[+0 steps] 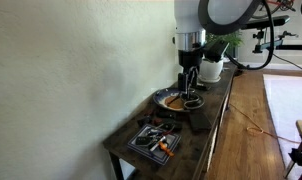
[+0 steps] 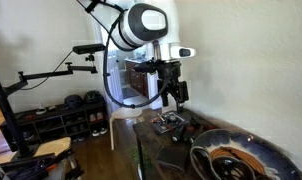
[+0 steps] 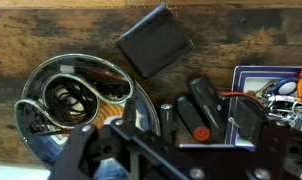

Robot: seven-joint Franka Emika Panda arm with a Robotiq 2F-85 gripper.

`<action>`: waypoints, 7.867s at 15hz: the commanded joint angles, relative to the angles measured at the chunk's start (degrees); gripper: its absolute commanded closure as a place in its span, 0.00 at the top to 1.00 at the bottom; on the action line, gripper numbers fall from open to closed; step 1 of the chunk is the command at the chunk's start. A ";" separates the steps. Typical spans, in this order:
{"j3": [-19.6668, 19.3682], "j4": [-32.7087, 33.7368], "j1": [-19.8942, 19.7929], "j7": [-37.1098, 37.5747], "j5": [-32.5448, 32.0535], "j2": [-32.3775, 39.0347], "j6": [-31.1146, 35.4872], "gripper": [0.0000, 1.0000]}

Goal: Pick up the black object and put it in the bowl

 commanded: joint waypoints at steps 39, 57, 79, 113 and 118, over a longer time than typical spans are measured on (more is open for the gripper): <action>-0.16 8.15 2.04 -27.07 -1.19 22.96 12.89 0.97; -0.92 6.41 1.61 -26.83 -0.29 18.26 13.47 0.17; -0.80 7.48 1.81 -27.03 1.15 17.46 11.53 1.00; 0.70 15.92 0.81 -29.55 1.05 27.11 12.22 1.00; 1.40 14.61 0.49 -29.59 1.97 26.45 12.70 1.00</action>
